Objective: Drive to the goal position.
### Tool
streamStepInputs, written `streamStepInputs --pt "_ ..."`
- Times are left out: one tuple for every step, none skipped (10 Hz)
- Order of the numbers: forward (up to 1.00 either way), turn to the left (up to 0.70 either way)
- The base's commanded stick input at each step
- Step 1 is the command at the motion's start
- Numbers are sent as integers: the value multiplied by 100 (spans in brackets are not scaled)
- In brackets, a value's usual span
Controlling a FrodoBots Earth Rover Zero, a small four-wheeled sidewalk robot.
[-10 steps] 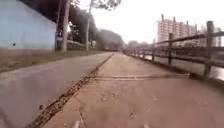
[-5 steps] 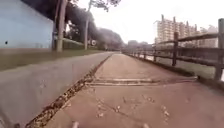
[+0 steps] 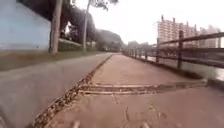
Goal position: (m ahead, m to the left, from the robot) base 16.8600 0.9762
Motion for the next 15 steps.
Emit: streamStepInputs --pt "70 0" --pt "70 0" --pt "70 0" --pt "70 0" --pt "70 -14" --pt "70 -27" --pt "70 -27" --pt "70 -27" --pt "70 -27" --pt "70 -6" --pt "70 0" --pt "70 0" --pt "70 0" --pt "70 0" --pt "70 0"
